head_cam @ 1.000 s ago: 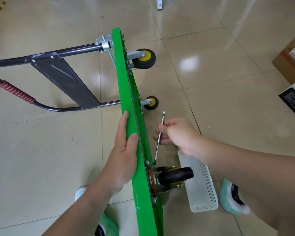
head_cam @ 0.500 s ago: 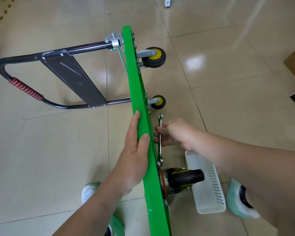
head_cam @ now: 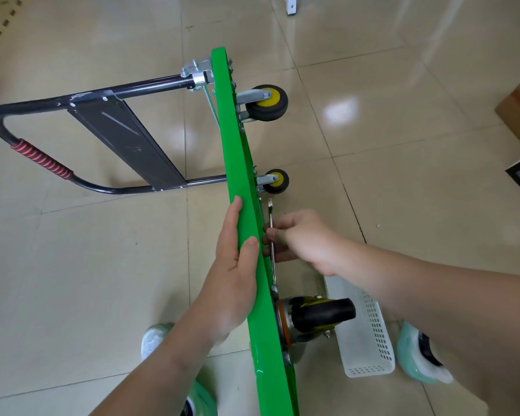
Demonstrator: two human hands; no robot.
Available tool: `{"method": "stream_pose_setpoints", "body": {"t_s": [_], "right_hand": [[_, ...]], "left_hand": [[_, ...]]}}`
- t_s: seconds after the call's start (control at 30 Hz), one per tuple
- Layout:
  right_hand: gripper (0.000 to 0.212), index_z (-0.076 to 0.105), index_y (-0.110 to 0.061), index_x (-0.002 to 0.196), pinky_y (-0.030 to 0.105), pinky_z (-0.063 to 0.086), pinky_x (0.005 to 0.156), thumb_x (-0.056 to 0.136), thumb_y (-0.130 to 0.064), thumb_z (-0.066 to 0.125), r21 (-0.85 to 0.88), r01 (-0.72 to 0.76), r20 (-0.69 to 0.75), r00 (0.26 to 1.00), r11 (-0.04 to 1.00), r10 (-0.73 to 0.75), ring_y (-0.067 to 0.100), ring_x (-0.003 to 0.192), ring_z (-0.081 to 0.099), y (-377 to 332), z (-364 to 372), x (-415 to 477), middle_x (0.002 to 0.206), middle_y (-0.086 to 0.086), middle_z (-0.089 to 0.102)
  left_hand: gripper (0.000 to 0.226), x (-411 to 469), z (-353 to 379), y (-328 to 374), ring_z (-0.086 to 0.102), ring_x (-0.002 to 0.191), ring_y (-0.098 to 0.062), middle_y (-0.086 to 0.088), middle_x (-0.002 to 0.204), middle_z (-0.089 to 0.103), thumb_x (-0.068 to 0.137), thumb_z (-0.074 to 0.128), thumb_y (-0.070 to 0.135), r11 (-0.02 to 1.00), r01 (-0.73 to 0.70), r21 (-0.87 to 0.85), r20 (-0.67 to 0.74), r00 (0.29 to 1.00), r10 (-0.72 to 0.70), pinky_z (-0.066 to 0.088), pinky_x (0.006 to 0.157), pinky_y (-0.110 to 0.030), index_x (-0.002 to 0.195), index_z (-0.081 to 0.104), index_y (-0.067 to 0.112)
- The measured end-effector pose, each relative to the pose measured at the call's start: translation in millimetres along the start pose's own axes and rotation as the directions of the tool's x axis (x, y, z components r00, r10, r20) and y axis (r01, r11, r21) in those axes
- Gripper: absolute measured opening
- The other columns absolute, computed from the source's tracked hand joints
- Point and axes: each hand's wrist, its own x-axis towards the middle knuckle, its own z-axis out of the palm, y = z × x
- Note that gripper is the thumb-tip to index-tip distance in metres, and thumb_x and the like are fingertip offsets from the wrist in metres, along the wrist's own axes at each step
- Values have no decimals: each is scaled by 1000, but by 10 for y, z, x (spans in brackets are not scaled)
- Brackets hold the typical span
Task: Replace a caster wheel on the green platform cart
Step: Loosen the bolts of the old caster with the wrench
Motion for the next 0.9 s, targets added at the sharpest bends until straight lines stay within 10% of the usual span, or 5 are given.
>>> {"method": "stream_pose_setpoints", "body": {"t_s": [0.27, 0.43, 0.9], "right_hand": [[38, 77, -36, 84, 41, 56, 97, 91, 0, 67, -83, 350, -47, 934, 933, -354, 15, 93, 75, 175, -6, -503, 91, -4, 79], [33, 75, -28, 93, 29, 55, 95, 90, 4, 67, -60, 446, -92, 888, 893, -450, 11, 94, 74, 230, -15, -714, 92, -5, 78], [27, 60, 6, 120, 40, 63, 72, 96, -5, 64, 124, -27, -141, 989, 992, 44, 30, 79, 76, 80, -266, -51, 95, 17, 72]], "left_hand": [[59, 11, 21, -42, 31, 149, 0, 21, 166, 23, 113, 31, 26, 1000, -6, -2, -20, 1000, 6, 26, 127, -40, 156, 9, 59], [57, 16, 33, -50, 31, 150, -2, 21, 166, 24, 112, 32, 31, 1000, -7, -9, -40, 999, 7, 26, 127, -41, 159, 11, 55], [55, 23, 15, -55, 33, 149, -1, 28, 164, 24, 109, 34, 40, 1000, -6, -19, -17, 1000, 6, 29, 126, -41, 147, 11, 73]]}}
